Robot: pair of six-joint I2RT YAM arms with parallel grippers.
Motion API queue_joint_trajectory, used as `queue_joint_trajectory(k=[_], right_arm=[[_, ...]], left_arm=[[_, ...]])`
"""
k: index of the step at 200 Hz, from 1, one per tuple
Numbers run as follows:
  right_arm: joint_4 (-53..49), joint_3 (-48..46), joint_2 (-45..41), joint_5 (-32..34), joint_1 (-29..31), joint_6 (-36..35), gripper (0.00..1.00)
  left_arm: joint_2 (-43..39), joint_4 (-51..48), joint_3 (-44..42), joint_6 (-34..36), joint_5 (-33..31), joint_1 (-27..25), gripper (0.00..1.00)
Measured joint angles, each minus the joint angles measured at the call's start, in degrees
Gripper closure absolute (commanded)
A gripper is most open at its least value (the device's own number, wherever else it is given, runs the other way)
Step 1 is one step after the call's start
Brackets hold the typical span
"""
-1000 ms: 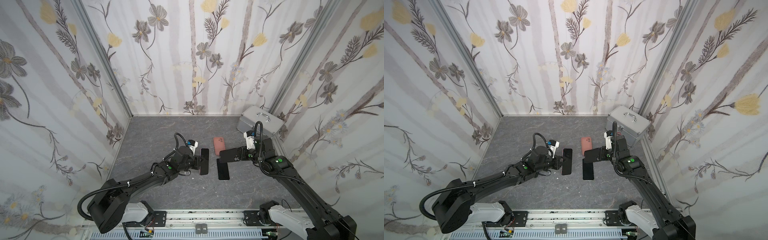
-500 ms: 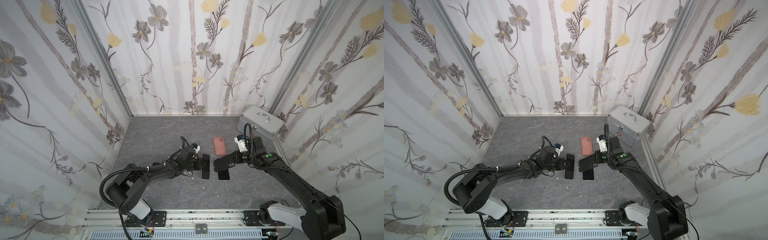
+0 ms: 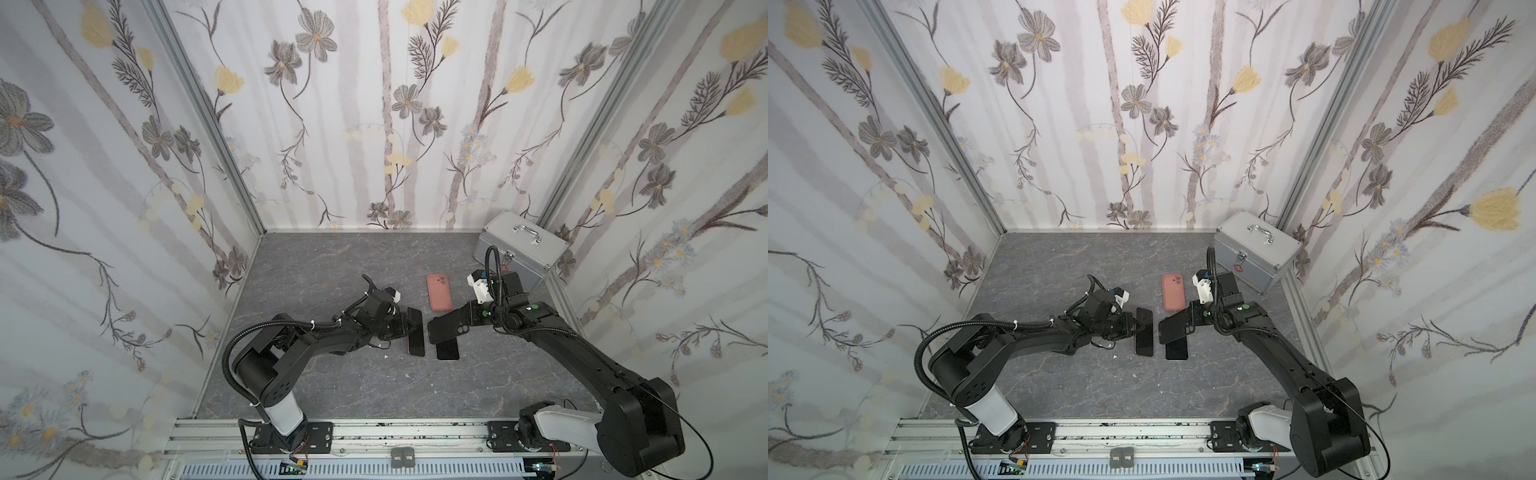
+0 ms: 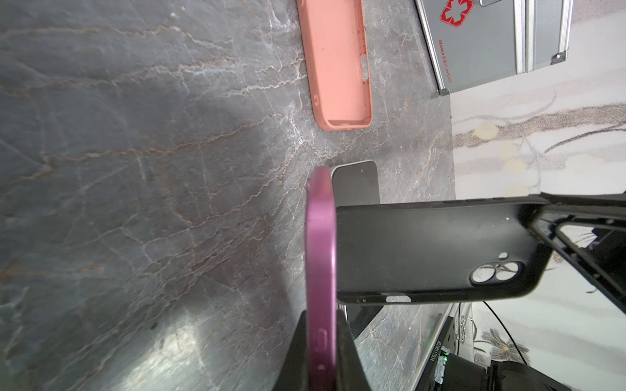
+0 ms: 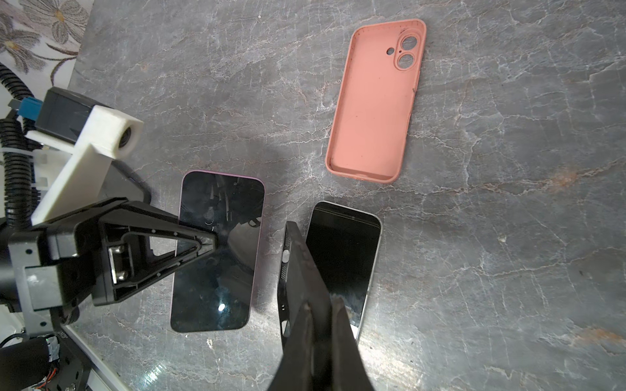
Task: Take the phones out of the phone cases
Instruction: 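Lower the purple-edged phone onto the table with the left gripper and release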
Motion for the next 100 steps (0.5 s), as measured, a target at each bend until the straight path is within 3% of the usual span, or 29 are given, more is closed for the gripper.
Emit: queue_joint_trajectory(k=[100], right_arm=[[0.0, 0.9, 3.3, -0.7, -0.1, 0.1, 1.00]], left_arm=[[4.2, 1.2, 0.6, -2.4, 2.8, 0.7, 1.00]])
